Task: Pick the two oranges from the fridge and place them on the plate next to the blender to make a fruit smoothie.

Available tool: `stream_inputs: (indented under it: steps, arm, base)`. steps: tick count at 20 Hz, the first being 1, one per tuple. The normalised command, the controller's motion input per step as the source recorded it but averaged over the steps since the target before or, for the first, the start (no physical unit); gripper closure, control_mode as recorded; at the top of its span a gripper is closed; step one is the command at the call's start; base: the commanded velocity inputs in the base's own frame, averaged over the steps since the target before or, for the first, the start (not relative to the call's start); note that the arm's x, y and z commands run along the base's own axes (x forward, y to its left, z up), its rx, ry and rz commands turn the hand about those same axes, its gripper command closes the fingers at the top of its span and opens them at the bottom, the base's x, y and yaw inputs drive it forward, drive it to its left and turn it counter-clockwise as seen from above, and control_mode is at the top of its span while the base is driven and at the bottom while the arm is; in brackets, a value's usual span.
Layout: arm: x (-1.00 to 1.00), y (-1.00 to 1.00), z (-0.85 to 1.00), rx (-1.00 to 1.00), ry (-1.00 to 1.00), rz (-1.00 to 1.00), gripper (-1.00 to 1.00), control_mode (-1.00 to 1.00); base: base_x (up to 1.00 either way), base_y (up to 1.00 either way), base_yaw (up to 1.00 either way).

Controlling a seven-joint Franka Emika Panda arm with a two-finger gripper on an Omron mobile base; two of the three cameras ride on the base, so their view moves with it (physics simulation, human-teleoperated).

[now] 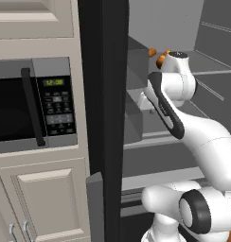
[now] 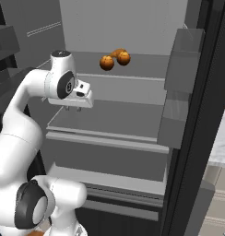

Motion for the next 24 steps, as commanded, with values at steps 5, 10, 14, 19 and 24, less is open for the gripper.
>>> stream_inputs:
  steps: [5,10,14,19,24]
  arm:
    - [0.06,-0.02,0.05,0.0,0.0,0.01,-1.0,-1.0]
    - [0.01,-0.27,0.56,0.0,-0.33,0.0,-1.0,-1.0]
    - [0.0,-0.31,0.82,0.0,-0.33,-0.12,-1.0,-1.0]
    - [0.32,-0.23,0.75,0.0,-0.16,-0.2,-1.0,-1.0]
    - [0.78,-0.33,0.38,0.0,-0.03,-0.21,-1.0,-1.0]
  base:
    - [0.0,0.0,0.0]
    - [0.0,0.0,0.0]
    - [0.0,0.0,0.0]
    - [0.0,0.0,0.0]
    - [0.0,0.0,0.0]
